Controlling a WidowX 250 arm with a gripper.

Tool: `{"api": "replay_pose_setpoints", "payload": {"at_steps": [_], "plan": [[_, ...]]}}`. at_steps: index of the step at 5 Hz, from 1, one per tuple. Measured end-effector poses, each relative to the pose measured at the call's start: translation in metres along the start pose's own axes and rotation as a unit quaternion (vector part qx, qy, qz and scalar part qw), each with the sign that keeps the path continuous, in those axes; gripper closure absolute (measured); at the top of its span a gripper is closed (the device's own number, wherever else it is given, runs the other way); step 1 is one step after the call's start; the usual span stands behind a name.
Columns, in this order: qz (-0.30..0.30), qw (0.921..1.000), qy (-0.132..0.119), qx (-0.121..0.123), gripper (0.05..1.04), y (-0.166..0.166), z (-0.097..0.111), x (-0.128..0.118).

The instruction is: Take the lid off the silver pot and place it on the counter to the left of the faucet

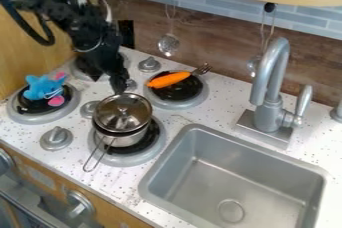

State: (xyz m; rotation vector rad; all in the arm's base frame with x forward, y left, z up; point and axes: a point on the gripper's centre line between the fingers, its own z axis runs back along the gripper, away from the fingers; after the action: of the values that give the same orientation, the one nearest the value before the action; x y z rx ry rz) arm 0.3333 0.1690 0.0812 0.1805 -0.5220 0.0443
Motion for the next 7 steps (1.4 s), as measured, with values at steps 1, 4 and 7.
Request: {"api": "replay_pose_setpoints", "payload": {"at_steps": [1, 4, 7], "plan": [[0.007, 1.0000, 0.005, -0.002, 0.082, -0.001, -0.002, -0.005], [-0.010, 0.9994, 0.021, -0.027, 0.082, -0.018, -0.026, -0.016], [-0.011, 0.9982, 0.003, -0.058, 0.082, -0.030, -0.040, -0.012]]}}
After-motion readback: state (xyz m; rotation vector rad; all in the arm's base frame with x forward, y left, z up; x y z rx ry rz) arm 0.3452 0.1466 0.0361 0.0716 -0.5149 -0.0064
